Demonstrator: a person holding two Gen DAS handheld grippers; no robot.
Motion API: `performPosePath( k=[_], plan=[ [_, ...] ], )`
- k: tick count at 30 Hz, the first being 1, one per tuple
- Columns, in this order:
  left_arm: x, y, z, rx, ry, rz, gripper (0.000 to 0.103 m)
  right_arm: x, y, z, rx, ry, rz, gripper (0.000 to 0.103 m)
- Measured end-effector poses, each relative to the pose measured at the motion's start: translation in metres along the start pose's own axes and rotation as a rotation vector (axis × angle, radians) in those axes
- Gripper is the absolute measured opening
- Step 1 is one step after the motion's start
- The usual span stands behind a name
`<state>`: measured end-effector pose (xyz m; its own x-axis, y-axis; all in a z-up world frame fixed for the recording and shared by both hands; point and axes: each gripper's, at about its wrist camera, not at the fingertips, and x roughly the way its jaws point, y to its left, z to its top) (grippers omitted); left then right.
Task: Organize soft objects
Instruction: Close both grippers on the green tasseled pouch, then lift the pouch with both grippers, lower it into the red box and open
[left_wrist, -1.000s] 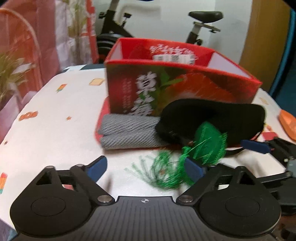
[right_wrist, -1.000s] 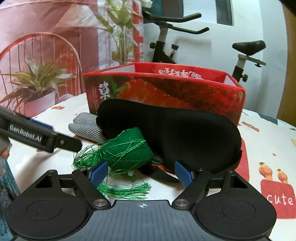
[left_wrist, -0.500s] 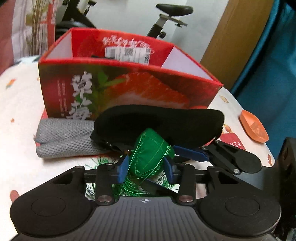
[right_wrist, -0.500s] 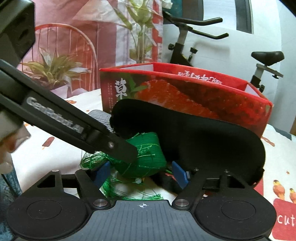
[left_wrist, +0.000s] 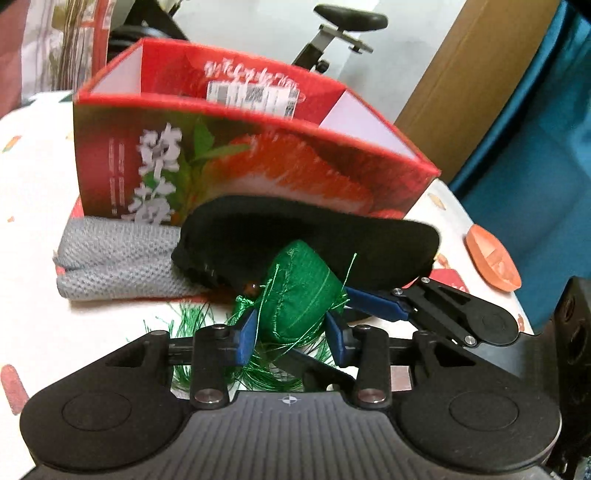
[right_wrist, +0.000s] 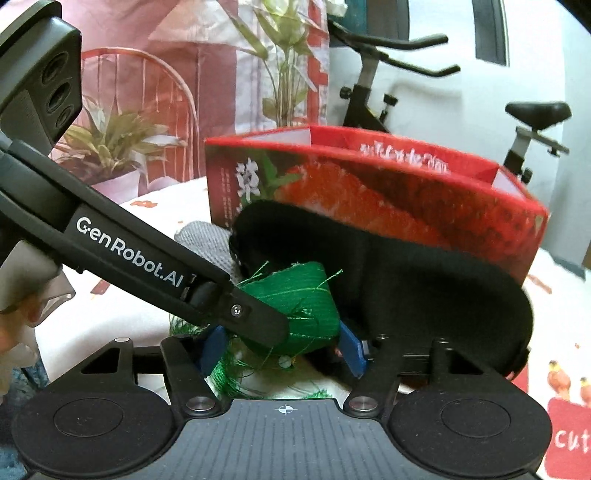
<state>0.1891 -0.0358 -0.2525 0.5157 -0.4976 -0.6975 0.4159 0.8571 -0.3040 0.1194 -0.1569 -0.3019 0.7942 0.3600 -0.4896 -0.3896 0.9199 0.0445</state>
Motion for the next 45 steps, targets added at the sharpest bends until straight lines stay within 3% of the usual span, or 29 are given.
performPosePath(
  k=[6, 18, 29, 37, 45],
  plan=[
    [-0.033, -0.009, 0.017, 0.036, -0.074, -0.017, 0.042, -0.026, 0.004, 0.027, -0.065, -0.084, -0.023, 0.059],
    [-0.094, -0.045, 0.088, 0.132, -0.272, -0.039, 0.042, -0.074, -0.021, 0.124, -0.117, -0.256, -0.013, 0.058],
    [-0.109, -0.05, 0.155, 0.179, -0.408, -0.043, 0.043, -0.067, -0.039, 0.213, -0.258, -0.334, -0.056, 0.058],
    [-0.094, -0.024, 0.173, 0.157, -0.394, -0.024, 0.043, -0.024, -0.043, 0.231, -0.281, -0.307, -0.032, 0.058],
    [-0.056, 0.015, 0.178, 0.102, -0.307, -0.006, 0.042, 0.03, -0.049, 0.214, -0.227, -0.217, 0.014, 0.058]
  ],
)
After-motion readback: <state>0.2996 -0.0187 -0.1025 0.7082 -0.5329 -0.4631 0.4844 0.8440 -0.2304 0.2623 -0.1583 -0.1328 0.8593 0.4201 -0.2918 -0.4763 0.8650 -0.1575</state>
